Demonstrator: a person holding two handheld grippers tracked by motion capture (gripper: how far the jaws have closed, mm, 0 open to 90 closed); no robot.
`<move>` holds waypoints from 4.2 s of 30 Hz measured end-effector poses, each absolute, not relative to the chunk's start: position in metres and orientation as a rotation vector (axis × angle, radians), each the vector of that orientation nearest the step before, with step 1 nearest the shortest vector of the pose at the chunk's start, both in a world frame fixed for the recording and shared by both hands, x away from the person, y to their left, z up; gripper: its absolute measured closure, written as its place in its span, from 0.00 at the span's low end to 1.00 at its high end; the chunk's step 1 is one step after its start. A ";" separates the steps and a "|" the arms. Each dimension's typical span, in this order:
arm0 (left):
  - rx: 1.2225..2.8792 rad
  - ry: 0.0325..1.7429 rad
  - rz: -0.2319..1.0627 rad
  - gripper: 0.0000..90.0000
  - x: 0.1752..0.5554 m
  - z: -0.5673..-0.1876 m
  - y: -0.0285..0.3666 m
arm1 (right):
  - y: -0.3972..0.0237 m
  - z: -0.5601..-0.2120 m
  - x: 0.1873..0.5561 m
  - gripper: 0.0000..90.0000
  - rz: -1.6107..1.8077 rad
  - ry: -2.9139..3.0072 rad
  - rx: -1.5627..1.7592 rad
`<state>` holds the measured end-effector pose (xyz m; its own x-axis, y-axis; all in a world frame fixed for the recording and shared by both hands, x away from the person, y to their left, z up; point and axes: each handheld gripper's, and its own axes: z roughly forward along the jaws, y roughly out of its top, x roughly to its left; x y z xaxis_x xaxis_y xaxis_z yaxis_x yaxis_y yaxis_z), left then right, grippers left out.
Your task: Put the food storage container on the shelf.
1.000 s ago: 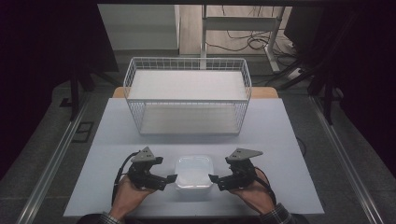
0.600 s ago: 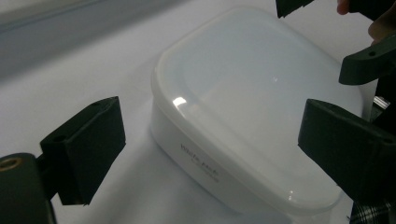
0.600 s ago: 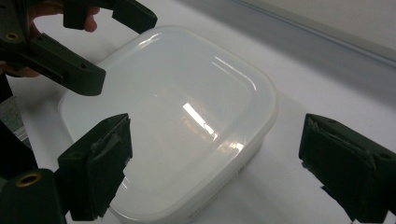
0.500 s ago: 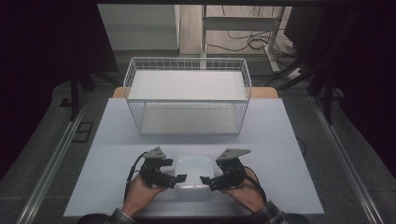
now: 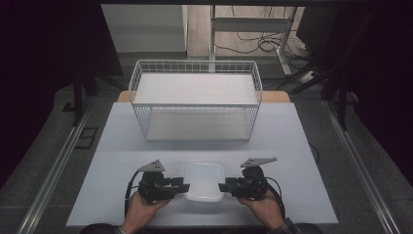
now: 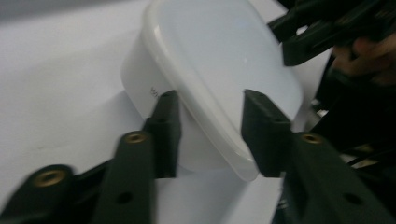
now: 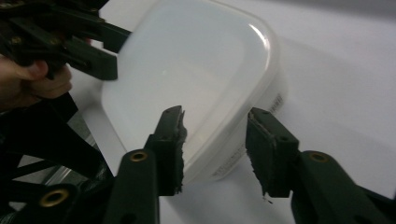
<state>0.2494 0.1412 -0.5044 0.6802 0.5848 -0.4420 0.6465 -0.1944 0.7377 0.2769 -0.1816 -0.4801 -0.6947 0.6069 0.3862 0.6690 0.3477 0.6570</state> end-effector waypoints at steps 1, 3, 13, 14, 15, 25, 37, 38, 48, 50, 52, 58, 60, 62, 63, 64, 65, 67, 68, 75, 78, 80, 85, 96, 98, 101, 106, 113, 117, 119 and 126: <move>1.872 0.967 -0.076 0.73 0.249 -0.504 0.141 | -0.182 -0.480 0.277 0.69 -1.284 -2.517 -1.194; 1.867 0.994 -0.037 0.76 0.249 -0.503 0.141 | -0.184 -0.477 0.274 0.77 -1.330 -2.490 -1.218; 1.849 1.043 0.012 0.88 0.252 -0.501 0.141 | -0.178 -0.473 0.272 0.88 -1.435 -2.578 -1.275; 1.841 1.041 0.030 0.89 0.253 -0.498 0.141 | -0.178 -0.472 0.274 0.88 -1.456 -2.572 -1.274; 1.841 1.041 0.030 0.89 0.253 -0.498 0.141 | -0.178 -0.472 0.274 0.88 -1.456 -2.572 -1.274; 1.816 1.042 0.075 0.89 0.272 -0.485 0.146 | -0.172 -0.458 0.295 0.88 -1.539 -2.576 -1.253; 1.796 1.039 0.117 0.88 0.313 -0.473 0.153 | -0.161 -0.446 0.333 0.88 -1.583 -2.595 -1.262; 1.792 1.042 0.122 0.88 0.316 -0.473 0.153 | -0.161 -0.445 0.337 0.88 -1.582 -2.596 -1.266; 1.767 1.072 0.146 0.88 0.353 -0.474 0.154 | -0.154 -0.447 0.374 0.87 -1.611 -2.591 -1.312; 1.769 1.071 0.148 0.88 0.359 -0.476 0.154 | -0.153 -0.450 0.381 0.87 -1.612 -2.594 -1.322; 1.766 1.081 0.150 0.88 0.364 -0.477 0.154 | -0.152 -0.453 0.387 0.86 -1.614 -2.593 -1.336; 1.774 1.117 0.141 0.88 0.375 -0.484 0.154 | -0.150 -0.462 0.400 0.86 -1.592 -2.576 -1.372; 1.764 1.132 0.131 0.87 0.378 -0.486 0.155 | -0.148 -0.466 0.403 0.86 -1.583 -2.561 -1.379; 1.767 1.142 0.121 0.87 0.380 -0.489 0.156 | -0.147 -0.468 0.405 0.85 -1.581 -2.553 -1.387; 1.768 1.148 0.115 0.87 0.381 -0.491 0.157 | -0.146 -0.469 0.406 0.85 -1.573 -2.559 -1.385; 1.766 1.153 0.114 0.87 0.382 -0.493 0.157 | -0.145 -0.470 0.408 0.85 -1.565 -2.564 -1.385; 1.764 1.156 0.114 0.87 0.382 -0.494 0.157 | -0.143 -0.473 0.410 0.85 -1.555 -2.574 -1.388; 1.754 1.161 0.120 0.87 0.383 -0.497 0.157 | -0.142 -0.474 0.411 0.84 -1.551 -2.580 -1.389; 1.740 1.162 0.115 0.87 0.384 -0.498 0.158 | -0.142 -0.475 0.412 0.84 -1.561 -2.577 -1.387; 1.745 1.152 0.193 0.81 0.386 -0.499 0.156 | -0.136 -0.479 0.416 0.72 -1.546 -2.645 -1.388; 1.725 1.167 0.214 0.73 0.390 -0.499 0.156 | -0.137 -0.483 0.418 0.70 -1.590 -2.614 -1.417; 1.728 1.170 0.236 0.70 0.392 -0.498 0.157 | -0.137 -0.482 0.419 0.65 -1.597 -2.621 -1.440; 1.717 1.193 0.281 0.62 0.400 -0.495 0.155 | -0.134 -0.481 0.425 0.62 -1.633 -2.646 -1.484; 1.695 1.157 0.341 0.57 0.398 -0.489 0.152 | -0.137 -0.475 0.423 0.62 -1.666 -2.629 -1.472; 1.708 1.145 0.335 0.57 0.391 -0.486 0.153 | -0.138 -0.472 0.419 0.63 -1.672 -2.634 -1.445; 1.705 1.112 0.319 0.61 0.378 -0.482 0.155 | -0.142 -0.467 0.408 0.70 -1.666 -2.653 -1.399; 1.735 1.042 0.282 0.84 0.354 -0.484 0.155 | -0.150 -0.466 0.385 0.95 -1.635 -2.702 -1.311; 1.826 0.972 0.227 1.00 0.344 -0.499 0.136 | -0.140 -0.482 0.376 0.99 -1.563 -2.741 -1.225; 1.839 0.987 0.218 1.00 0.348 -0.506 0.134 | -0.134 -0.490 0.377 0.99 -1.529 -2.764 -1.200; 1.843 0.991 0.212 1.00 0.346 -0.507 0.135 | -0.132 -0.492 0.378 0.99 -1.528 -2.765 -1.196; 1.866 1.009 0.242 0.66 0.334 -0.509 0.137 | -0.121 -0.498 0.384 0.99 -1.518 -2.764 -1.166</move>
